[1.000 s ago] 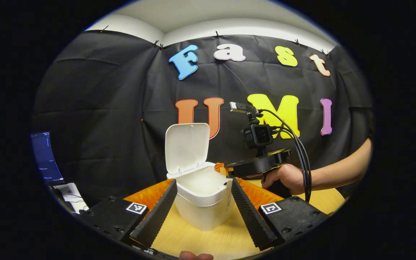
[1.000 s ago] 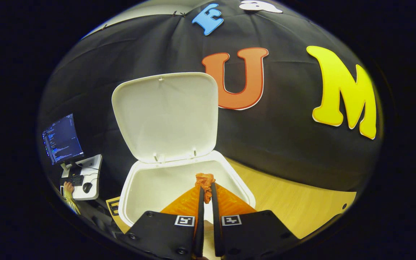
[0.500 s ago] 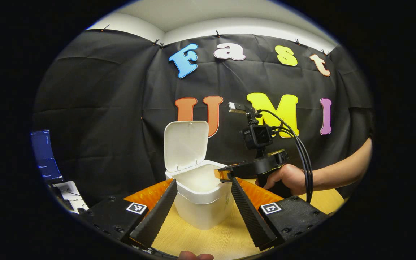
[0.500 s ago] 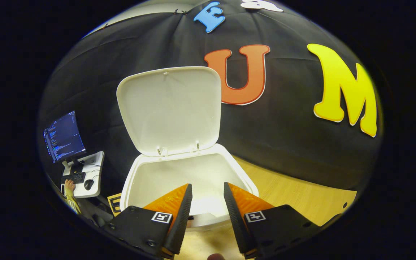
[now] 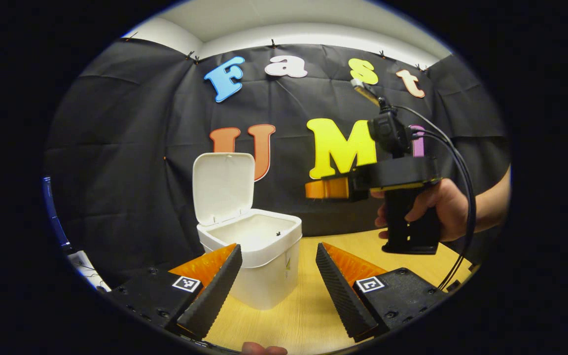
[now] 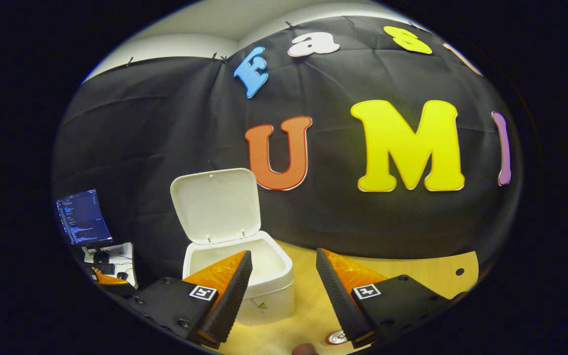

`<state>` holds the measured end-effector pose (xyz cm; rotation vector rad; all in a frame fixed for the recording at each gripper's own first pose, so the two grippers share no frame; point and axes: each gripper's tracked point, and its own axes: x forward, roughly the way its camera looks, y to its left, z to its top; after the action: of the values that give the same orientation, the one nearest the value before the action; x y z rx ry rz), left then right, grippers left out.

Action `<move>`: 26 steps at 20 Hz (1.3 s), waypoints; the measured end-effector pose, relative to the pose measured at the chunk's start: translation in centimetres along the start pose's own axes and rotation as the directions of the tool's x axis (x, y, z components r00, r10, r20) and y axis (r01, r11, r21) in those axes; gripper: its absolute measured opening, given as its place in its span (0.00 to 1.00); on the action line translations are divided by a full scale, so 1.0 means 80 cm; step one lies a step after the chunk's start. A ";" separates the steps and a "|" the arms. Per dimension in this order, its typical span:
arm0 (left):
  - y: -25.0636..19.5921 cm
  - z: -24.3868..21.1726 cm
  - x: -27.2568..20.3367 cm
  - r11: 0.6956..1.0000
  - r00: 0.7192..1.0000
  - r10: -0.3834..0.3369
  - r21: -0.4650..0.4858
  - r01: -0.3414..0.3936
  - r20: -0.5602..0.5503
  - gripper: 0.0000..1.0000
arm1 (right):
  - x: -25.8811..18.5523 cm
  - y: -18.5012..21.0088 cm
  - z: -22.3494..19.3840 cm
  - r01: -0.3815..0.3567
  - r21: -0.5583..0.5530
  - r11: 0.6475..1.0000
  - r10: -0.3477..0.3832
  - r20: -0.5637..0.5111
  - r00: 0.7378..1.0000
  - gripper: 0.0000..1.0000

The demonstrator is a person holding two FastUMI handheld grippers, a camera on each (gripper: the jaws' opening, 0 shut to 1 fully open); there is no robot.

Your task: Press the lid of the desktop garbage bin to open it, pick up the crumpled paper on the desktop and throw it into the bin, then pick up the pop can on the desktop and drop it into the bin, and finally close the garbage bin lid.

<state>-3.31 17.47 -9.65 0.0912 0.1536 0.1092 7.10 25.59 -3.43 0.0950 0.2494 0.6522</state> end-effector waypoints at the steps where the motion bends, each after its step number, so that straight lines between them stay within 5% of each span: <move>1: -0.008 -0.001 -0.006 1.000 1.000 -0.018 0.011 0.018 -0.004 0.98 | -0.020 -0.010 0.005 0.021 0.017 1.000 -0.021 0.017 1.000 0.85; 9: -0.098 -0.098 0.011 0.979 0.979 -0.197 0.039 0.200 -0.058 0.99 | -0.203 -0.131 0.004 0.295 0.053 0.954 -0.299 0.200 0.933 0.85; 17: -0.187 -0.195 0.067 0.952 0.944 -0.301 0.013 0.305 -0.133 0.99 | -0.308 -0.216 -0.073 0.496 0.058 0.866 -0.499 0.116 0.859 0.86; 26: -0.232 -0.274 0.139 0.955 0.917 -0.287 -0.013 0.295 -0.276 0.99 | -0.350 -0.252 -0.128 0.572 0.025 0.820 -0.573 0.027 0.819 0.86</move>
<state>6.07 2.20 -34.73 0.0807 0.4455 -0.1806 -5.16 -7.37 -11.07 0.0412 0.2351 0.0422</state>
